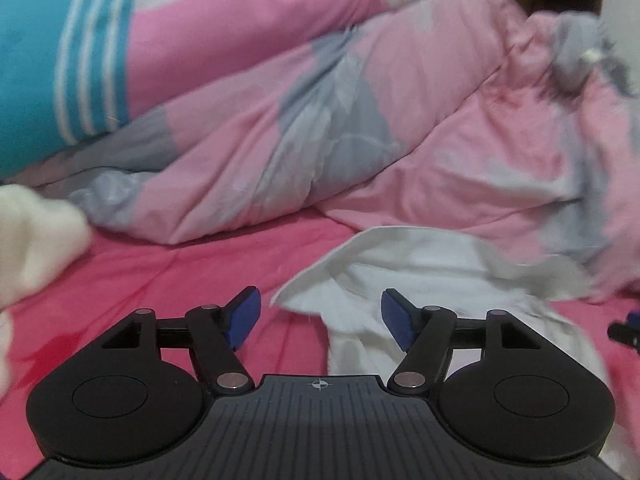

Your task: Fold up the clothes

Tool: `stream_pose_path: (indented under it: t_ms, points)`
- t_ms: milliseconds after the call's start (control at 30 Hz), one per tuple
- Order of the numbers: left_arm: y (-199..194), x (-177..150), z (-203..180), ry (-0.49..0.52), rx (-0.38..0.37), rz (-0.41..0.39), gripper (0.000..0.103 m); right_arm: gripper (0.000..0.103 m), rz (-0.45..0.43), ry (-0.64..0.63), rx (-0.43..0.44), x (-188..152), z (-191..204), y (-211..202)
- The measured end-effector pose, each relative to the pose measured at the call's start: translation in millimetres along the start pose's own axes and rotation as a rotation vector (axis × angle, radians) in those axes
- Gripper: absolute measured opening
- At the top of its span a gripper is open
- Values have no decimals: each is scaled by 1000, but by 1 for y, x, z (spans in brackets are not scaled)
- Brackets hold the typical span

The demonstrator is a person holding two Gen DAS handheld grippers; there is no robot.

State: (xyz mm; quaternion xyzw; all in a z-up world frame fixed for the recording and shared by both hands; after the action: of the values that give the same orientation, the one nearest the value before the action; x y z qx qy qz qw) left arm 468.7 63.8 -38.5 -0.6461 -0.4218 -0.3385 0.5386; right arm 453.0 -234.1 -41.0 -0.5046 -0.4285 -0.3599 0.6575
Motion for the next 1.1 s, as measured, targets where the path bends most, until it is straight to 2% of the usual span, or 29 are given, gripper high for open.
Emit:
stream_pose_path:
  t_ms: [200, 300, 400, 500, 567, 600, 733, 767, 800, 867, 900, 967, 1000, 1100]
  points:
    - [-129, 1, -8, 29, -96, -14, 68, 82, 37, 273, 162, -25, -11, -140]
    - [-189, -24, -27, 64, -179, 7, 68, 79, 56, 285, 212, -52, -1, -193]
    - [-236, -70, -53, 63, -275, 60, 68, 74, 59, 261, 232, -84, 23, -231]
    - [-265, -118, -79, 66, -351, 112, 68, 67, 27, 226, 240, -113, 45, -250]
    - [-275, -146, -97, 97, -374, 124, 68, 62, 16, 234, 239, -127, 54, -254]
    - [-278, -158, -105, 115, -380, 127, 68, 54, 19, 238, 243, -133, 59, -253]
    - [-280, -192, -125, 241, -337, 110, 67, 43, 5, 186, 234, -153, 72, -240]
    - [-279, -198, -126, 272, -318, 108, 63, 42, 5, 171, 225, -159, 72, -237]
    - [-277, -205, -127, 302, -300, 105, 51, 39, 1, 155, 213, -165, 72, -234]
    - [-276, -211, -126, 327, -280, 91, 40, 38, -28, 150, 211, -171, 72, -232]
    - [-277, -212, -125, 326, -276, 80, 26, 37, -40, 153, 213, -173, 71, -232]
    - [-279, -208, -123, 332, -254, 52, 8, 37, -52, 171, 218, -174, 67, -233]
    - [-282, -205, -121, 322, -247, 41, 3, 36, -55, 178, 221, -176, 66, -233]
    - [-295, -190, -110, 211, -251, 14, 0, 35, -64, 201, 229, -178, 63, -233]
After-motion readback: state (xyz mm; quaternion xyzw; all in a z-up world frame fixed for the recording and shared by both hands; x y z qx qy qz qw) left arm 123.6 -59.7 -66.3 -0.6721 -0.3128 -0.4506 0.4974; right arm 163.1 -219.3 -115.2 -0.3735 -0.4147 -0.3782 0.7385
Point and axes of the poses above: each gripper's, at about its wrist camera, not at the fingertips, and y roughly the way its jaws point, z to its left, x to its top, the point moved 9 cm from there along y, roughly the way its jaws point, and after that the axes turned 15 degrees about -z, right-handed, at the moved point
